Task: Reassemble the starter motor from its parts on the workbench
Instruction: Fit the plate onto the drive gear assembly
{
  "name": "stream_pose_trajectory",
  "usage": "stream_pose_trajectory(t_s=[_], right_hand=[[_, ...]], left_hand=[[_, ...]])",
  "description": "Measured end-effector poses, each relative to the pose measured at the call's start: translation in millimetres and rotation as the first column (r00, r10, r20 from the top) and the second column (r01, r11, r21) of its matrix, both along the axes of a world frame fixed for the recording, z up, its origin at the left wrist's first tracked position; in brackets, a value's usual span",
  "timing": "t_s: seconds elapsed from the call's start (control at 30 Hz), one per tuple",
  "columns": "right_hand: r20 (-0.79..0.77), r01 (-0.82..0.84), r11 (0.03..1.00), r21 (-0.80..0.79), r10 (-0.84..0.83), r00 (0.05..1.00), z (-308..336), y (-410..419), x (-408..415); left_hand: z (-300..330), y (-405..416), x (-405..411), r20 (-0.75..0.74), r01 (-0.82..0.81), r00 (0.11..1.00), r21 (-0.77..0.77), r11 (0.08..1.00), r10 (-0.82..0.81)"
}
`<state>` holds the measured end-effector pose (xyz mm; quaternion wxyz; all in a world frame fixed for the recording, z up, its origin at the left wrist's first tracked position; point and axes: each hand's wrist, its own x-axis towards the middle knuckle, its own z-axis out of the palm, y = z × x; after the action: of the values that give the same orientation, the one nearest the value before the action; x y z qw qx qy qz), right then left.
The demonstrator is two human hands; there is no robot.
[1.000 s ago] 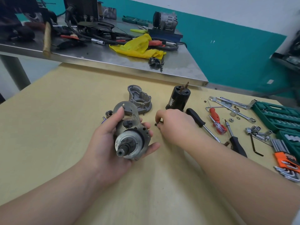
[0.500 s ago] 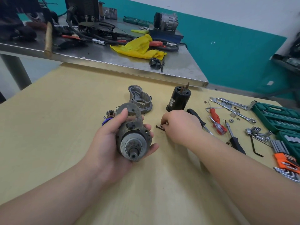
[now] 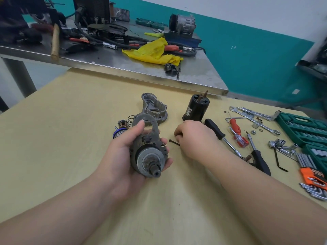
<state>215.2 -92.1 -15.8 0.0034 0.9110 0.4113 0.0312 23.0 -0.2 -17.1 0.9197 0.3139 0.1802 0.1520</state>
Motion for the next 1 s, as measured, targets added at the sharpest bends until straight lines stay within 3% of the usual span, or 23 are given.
stream_pose_trajectory(t_s=[0.27, 0.37, 0.47, 0.57, 0.7, 0.83, 1.0], right_hand=[[0.052, -0.040, 0.999, 0.027, 0.038, 0.998, -5.2, -0.5, -1.4], [0.011, -0.041, 0.985, 0.168, 0.039, 0.999, -1.7, -4.2, -6.7], [-0.274, 0.090, 0.840, 0.535, 0.071, 0.959, 6.4, -17.6, -20.6], [-0.532, 0.275, 0.611, 0.742, 0.289, 0.796, 10.3, -43.4, -44.5], [-0.632, 0.429, 0.481, 0.764, 0.424, 0.649, 2.0, -70.3, -66.0], [-0.641, 0.437, 0.474, 0.764, 0.486, 0.594, -0.5, -70.7, -72.0], [-0.655, 0.451, 0.477, 0.754, 0.503, 0.563, -5.1, -69.1, -75.0]], left_hand=[[-0.3, -2.1, -0.7, -0.005, 0.017, 1.000, 0.011, 1.000, -0.017], [0.3, -3.3, -1.4, -0.008, 0.038, 0.999, 0.010, 0.999, -0.038], [0.4, -5.7, -1.5, -0.035, 0.047, 0.998, 0.020, 0.999, -0.046], [-1.9, -10.5, -0.2, -0.085, 0.045, 0.996, 0.028, 0.999, -0.043], [-8.1, -18.5, 1.8, -0.136, 0.067, 0.989, 0.083, 0.994, -0.055], [-13.9, -21.8, 3.0, -0.195, 0.124, 0.977, 0.188, 0.974, -0.086], [-18.7, -20.9, 2.7, -0.201, 0.161, 0.972, 0.183, 0.970, -0.123]])
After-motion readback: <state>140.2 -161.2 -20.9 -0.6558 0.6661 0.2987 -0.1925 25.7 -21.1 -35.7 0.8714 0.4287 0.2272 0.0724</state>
